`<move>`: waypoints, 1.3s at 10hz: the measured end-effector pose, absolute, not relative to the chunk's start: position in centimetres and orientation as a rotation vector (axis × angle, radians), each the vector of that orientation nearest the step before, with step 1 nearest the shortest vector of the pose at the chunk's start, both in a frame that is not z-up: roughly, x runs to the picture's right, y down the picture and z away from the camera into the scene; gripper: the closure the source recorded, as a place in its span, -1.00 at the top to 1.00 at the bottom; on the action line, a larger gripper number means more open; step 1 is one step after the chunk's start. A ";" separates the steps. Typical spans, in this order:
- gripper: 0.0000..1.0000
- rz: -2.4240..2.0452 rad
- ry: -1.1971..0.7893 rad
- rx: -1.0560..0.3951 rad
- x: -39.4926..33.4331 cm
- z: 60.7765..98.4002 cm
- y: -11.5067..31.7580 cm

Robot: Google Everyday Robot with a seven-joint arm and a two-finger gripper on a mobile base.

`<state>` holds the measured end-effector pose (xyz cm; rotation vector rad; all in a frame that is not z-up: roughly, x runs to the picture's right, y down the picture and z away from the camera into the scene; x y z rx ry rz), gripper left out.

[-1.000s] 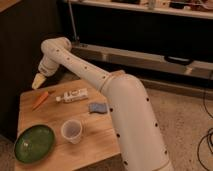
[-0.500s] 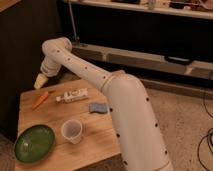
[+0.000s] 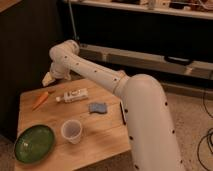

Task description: Place the pepper in the ceramic bowl

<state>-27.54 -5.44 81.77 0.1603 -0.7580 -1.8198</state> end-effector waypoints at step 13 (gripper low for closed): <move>0.60 -1.346 -0.698 -0.135 -36.0 86.6 -7.8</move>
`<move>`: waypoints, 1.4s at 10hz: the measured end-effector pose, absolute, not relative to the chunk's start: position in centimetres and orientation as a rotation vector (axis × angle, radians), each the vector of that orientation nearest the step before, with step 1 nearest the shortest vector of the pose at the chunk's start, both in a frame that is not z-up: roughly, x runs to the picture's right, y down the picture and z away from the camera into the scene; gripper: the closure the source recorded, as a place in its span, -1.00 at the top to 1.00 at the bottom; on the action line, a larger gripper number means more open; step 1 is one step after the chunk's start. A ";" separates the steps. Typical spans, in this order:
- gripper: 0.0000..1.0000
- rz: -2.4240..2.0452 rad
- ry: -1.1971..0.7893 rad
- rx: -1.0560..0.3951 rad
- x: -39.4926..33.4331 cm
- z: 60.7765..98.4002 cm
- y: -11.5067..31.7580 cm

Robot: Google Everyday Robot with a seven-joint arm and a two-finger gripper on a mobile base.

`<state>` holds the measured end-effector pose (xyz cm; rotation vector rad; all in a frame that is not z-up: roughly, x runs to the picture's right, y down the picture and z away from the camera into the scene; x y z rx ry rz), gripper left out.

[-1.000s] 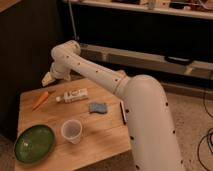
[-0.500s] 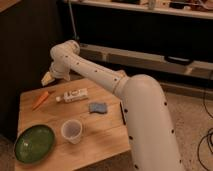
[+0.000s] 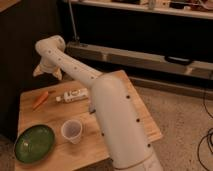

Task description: Place the pepper in the ceramic bowl

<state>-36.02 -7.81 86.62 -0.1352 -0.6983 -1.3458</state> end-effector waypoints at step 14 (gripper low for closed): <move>0.60 -1.549 -0.713 -0.092 -40.0 92.3 -0.3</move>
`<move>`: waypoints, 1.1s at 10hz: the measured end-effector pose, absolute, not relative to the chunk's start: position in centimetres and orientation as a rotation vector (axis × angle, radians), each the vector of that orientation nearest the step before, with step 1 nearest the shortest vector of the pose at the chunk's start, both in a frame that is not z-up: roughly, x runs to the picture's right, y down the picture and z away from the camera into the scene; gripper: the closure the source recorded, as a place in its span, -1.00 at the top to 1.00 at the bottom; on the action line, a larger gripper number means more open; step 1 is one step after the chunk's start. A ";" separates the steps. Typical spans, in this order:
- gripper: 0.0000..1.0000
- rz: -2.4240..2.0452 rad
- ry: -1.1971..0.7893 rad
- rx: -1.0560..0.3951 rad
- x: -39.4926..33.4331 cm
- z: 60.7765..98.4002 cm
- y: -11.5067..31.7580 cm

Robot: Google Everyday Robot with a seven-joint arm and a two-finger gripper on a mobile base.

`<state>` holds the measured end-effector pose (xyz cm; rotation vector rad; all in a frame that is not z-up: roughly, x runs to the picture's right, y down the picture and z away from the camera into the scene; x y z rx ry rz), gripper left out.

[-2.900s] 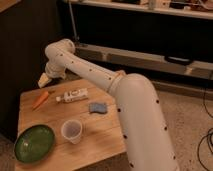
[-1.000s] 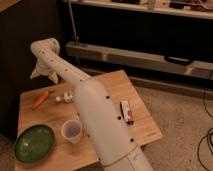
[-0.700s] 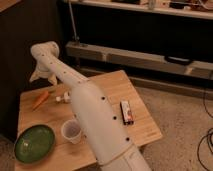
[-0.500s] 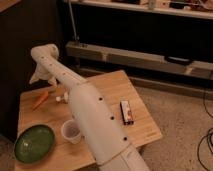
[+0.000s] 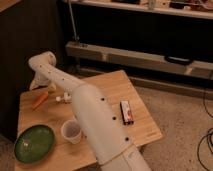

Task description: Place the pepper in the ceramic bowl

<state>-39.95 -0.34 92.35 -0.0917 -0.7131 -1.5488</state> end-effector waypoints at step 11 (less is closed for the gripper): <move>0.60 -1.654 -0.657 -0.059 -42.1 96.0 2.6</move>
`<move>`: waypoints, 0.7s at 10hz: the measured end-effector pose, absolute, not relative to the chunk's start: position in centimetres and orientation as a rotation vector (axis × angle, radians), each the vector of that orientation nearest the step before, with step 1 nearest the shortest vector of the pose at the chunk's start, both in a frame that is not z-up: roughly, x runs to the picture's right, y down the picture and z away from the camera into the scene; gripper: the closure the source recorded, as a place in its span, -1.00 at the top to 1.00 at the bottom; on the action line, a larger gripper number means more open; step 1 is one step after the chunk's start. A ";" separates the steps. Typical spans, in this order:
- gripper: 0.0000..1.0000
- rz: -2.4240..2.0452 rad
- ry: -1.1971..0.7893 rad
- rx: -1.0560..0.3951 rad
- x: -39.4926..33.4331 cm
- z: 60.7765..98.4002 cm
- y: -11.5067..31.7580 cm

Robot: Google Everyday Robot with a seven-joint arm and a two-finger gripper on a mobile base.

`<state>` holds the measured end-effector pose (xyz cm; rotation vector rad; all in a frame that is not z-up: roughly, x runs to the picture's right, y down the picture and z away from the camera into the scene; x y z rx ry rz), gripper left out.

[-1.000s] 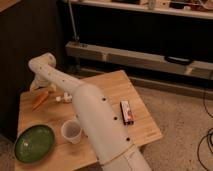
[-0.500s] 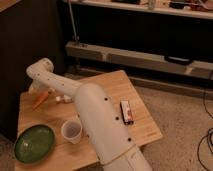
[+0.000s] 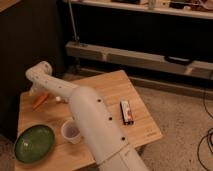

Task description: Place the pepper in the ceramic bowl

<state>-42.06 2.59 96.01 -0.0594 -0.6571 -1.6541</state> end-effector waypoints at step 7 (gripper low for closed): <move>-0.46 -1.677 -0.655 -0.102 -42.2 97.1 3.4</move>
